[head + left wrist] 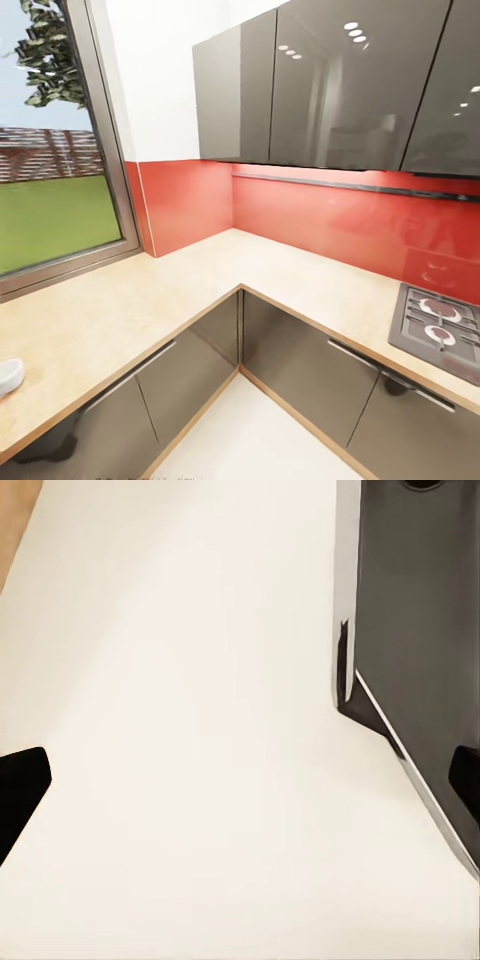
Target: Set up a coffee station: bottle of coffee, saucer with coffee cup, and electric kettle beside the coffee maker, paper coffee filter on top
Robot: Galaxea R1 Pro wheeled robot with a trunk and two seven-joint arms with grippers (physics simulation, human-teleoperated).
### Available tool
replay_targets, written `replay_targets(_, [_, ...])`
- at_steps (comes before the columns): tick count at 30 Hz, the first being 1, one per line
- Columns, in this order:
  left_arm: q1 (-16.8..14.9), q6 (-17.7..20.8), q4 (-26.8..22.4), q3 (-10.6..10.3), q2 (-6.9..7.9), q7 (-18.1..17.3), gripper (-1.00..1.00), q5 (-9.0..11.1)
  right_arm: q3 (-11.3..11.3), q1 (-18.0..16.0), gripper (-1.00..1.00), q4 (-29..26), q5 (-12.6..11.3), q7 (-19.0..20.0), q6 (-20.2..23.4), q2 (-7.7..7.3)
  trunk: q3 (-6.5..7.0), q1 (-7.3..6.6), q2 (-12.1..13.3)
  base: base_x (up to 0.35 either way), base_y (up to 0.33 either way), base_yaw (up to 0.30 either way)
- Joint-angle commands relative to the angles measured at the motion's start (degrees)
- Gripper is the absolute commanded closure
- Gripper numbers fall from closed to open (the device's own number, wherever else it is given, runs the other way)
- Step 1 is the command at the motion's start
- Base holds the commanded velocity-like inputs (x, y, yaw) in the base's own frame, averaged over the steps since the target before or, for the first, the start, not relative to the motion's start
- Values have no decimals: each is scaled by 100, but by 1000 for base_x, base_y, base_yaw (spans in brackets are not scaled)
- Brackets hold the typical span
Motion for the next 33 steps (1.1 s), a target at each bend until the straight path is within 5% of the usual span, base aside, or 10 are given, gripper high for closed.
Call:
replay_targets(1, [1,-8,-13,-49,3,33,-100,51,47,-5,-100,6,-56,18,-19,-3,-12,4,-12,-1,-3,276])
replay_targets(33, [1,-22,-8,-40,16,37,-100,54,47,-5,-100,6,-56,18,-13,-3,-12,4,-12,-66,-50,277])
